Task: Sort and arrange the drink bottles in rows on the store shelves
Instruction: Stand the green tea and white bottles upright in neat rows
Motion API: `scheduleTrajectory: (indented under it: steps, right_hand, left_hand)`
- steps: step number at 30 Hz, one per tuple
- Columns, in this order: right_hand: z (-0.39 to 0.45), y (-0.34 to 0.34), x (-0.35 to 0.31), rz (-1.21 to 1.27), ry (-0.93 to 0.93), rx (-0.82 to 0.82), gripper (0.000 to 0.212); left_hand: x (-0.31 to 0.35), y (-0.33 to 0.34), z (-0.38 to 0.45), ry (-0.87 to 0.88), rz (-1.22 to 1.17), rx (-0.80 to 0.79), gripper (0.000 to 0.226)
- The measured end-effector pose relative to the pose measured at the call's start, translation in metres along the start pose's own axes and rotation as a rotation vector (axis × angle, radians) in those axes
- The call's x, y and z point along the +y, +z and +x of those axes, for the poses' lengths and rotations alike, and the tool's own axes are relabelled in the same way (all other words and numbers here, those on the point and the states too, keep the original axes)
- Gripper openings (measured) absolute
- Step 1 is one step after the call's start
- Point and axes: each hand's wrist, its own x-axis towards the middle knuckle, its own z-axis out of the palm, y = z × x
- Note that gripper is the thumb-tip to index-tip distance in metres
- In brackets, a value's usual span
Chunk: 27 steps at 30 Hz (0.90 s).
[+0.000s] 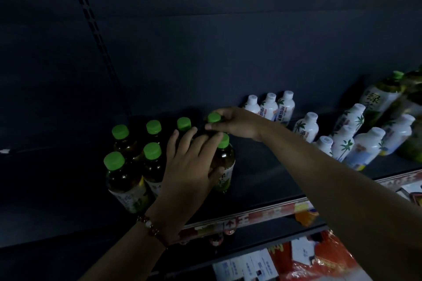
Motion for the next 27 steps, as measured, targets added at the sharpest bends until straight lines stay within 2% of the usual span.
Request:
scheduleTrajectory:
  steps: [7, 10, 16, 19, 21, 24, 25, 27]
  right_hand:
    - [-0.005, 0.009, -0.001, 0.258, 0.062, 0.051, 0.030]
    - [-0.020, 0.010, -0.004, 0.298, 0.080, 0.082, 0.033]
    - [-0.077, -0.005, 0.027, 0.076, 0.018, 0.364, 0.036]
    - [-0.117, -0.035, 0.065, -0.243, -0.038, 0.558, 0.028]
    - [-0.138, -0.064, 0.095, -0.397, 0.064, 0.589, 0.032]
    - [-0.160, -0.098, 0.131, -0.428, 0.316, 0.431, 0.042]
    - [-0.163, -0.105, 0.143, -0.408, 0.314, 0.374, 0.043]
    - [-0.163, -0.113, 0.162, -0.411, 0.192, 0.339, 0.038]
  left_hand:
    - [0.000, 0.003, 0.002, -0.001, -0.014, 0.013, 0.068]
    - [-0.001, 0.002, 0.003, 0.005, -0.006, 0.002, 0.066]
    - [0.022, -0.012, 0.006, 0.052, -0.134, 0.077, 0.051]
    - [0.055, -0.015, 0.007, 0.108, -0.288, 0.088, 0.044]
    - [0.084, -0.011, 0.012, 0.052, -0.395, -0.050, 0.045]
    - [0.124, 0.024, 0.032, -0.226, -0.650, -0.372, 0.052]
    - [0.135, 0.044, 0.038, -0.319, -0.725, -0.428, 0.054]
    - [0.154, 0.081, 0.050, -0.475, -0.875, -0.494, 0.061]
